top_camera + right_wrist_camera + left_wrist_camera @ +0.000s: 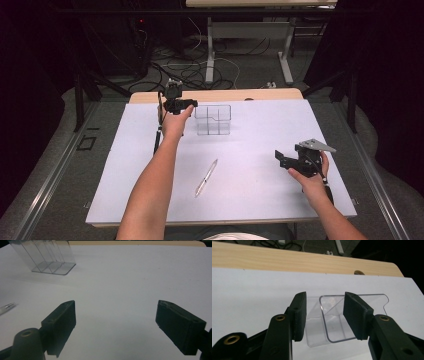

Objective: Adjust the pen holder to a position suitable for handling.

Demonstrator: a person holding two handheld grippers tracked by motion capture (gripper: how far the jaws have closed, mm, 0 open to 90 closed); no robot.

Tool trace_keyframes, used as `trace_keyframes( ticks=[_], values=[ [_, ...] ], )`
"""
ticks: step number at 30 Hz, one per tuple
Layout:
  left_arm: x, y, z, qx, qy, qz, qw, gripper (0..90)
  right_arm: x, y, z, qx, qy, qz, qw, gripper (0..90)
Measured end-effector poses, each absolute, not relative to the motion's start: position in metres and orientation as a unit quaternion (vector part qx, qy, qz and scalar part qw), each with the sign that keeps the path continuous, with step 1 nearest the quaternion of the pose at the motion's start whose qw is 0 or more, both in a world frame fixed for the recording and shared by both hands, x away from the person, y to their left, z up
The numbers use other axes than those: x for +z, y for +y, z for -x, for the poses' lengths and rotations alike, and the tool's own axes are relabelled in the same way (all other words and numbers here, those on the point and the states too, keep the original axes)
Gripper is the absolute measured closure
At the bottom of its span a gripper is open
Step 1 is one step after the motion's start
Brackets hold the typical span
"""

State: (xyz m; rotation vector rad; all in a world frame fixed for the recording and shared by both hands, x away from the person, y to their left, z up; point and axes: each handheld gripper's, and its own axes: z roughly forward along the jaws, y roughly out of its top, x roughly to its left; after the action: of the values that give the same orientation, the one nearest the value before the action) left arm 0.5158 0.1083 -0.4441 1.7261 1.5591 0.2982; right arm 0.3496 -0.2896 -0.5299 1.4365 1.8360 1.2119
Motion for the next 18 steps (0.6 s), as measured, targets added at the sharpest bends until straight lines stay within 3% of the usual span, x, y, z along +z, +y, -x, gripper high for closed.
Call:
trace_keyframes(
  ticks=[9, 18],
  values=[
    [-0.454, 0.1, -0.515, 0.13, 0.614, -0.685, 0.369, 62.2, -0.531, -0.289, -0.35, 0.446, 0.678, -0.527, 0.253, 16.2],
    [-0.469, 0.1, -0.514, 0.111, 0.622, -0.685, 0.363, 64.8, -0.531, -0.288, -0.35, 0.444, 0.679, -0.528, 0.25, 16.2]
  ],
)
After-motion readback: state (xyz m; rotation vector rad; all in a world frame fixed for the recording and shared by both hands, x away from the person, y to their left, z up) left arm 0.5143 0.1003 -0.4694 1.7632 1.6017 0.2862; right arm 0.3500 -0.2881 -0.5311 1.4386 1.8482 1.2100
